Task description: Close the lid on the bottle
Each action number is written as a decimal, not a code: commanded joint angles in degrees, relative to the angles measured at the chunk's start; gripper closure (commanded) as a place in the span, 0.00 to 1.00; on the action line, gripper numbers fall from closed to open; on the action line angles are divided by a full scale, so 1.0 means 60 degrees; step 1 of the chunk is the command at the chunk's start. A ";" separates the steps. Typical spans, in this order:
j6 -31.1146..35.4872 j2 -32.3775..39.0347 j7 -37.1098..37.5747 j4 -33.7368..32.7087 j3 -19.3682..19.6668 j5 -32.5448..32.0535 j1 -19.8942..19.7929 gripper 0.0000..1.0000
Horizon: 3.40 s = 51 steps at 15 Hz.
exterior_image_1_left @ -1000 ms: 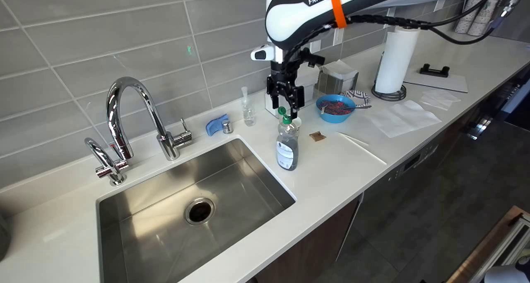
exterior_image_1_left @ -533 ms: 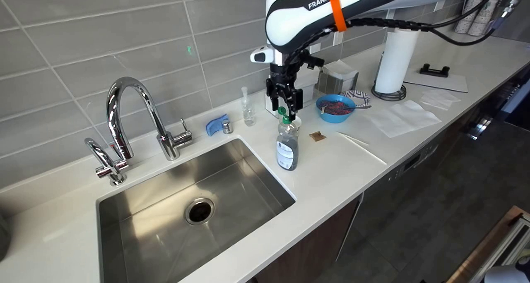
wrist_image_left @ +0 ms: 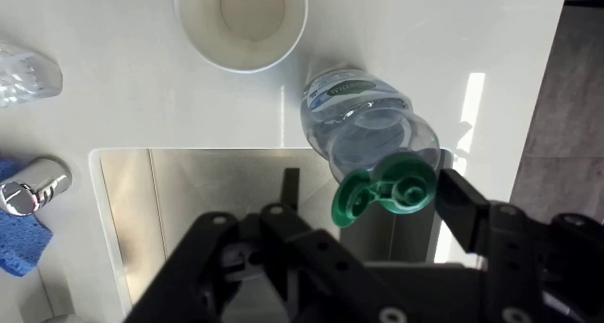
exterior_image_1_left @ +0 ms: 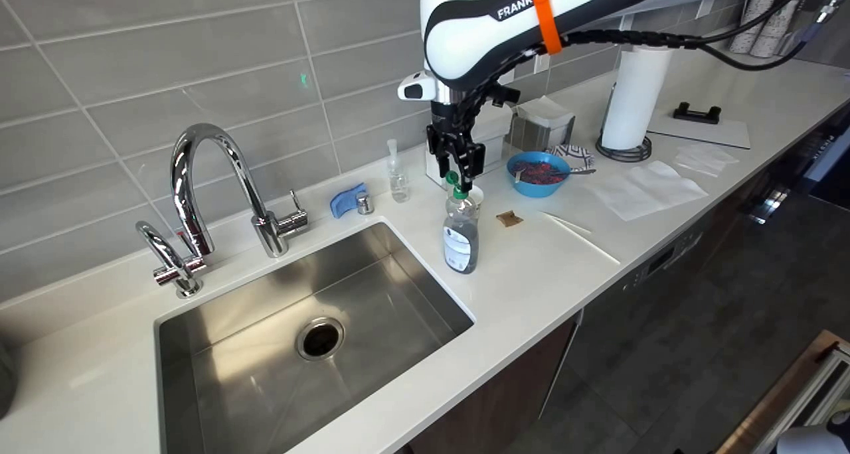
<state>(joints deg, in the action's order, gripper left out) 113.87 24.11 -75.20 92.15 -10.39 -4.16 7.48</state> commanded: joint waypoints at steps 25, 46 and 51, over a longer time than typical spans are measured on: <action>0.2579 -0.1591 0.1299 0.2755 -0.0104 -0.1073 0.0119 0.22; 0.3303 -0.1737 0.1057 0.3077 -0.0070 -0.1880 0.0140 0.35; 0.3035 -0.2179 0.0822 0.3077 -0.0204 -0.1228 0.0024 0.00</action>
<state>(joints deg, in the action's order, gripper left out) 132.07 13.99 -68.79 108.47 -10.86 -14.44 8.34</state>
